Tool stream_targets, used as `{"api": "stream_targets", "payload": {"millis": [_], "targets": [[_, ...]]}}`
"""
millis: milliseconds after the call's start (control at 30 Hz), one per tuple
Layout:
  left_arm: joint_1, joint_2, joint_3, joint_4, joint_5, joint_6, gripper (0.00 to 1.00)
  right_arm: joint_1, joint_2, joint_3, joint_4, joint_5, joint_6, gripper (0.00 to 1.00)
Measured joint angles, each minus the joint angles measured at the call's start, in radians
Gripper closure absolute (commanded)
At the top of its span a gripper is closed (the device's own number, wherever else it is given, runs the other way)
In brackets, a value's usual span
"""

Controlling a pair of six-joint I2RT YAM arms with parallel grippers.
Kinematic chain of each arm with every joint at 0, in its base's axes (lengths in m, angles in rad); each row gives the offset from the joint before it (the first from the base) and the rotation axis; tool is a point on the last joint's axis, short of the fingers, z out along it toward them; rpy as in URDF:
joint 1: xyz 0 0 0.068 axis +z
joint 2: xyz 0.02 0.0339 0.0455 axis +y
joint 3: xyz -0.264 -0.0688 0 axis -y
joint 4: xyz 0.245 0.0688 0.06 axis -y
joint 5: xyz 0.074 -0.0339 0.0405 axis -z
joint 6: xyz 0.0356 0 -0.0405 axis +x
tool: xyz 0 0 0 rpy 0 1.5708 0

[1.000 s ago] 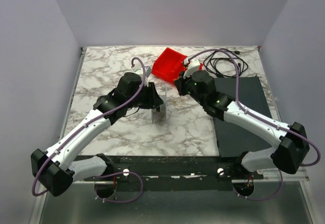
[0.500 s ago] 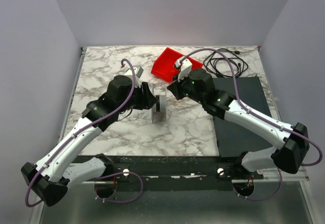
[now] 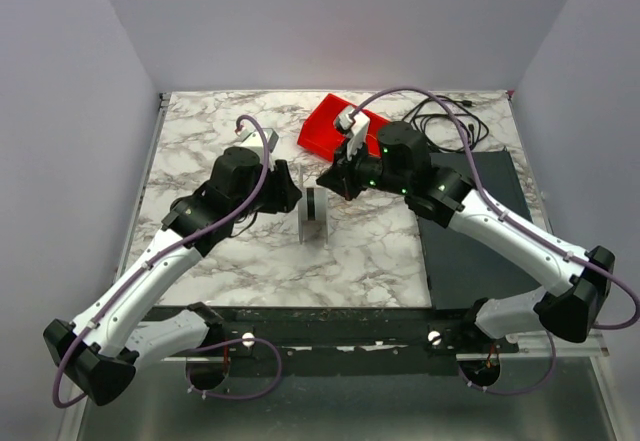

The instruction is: Wrap the cables

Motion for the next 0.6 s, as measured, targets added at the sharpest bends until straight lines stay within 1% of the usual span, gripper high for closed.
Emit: {"api": "stream_targets", "payload": {"millis": [267, 600], "targets": [[0.000, -0.034, -0.021, -0.008, -0.031, 0.019, 0.52, 0.000, 0.046, 0.005, -0.085, -0.059, -0.005, 0.99], [0.001, -0.019, -0.026, -0.008, -0.032, 0.034, 0.52, 0.000, 0.067, 0.046, -0.161, -0.105, -0.039, 0.99]]}}
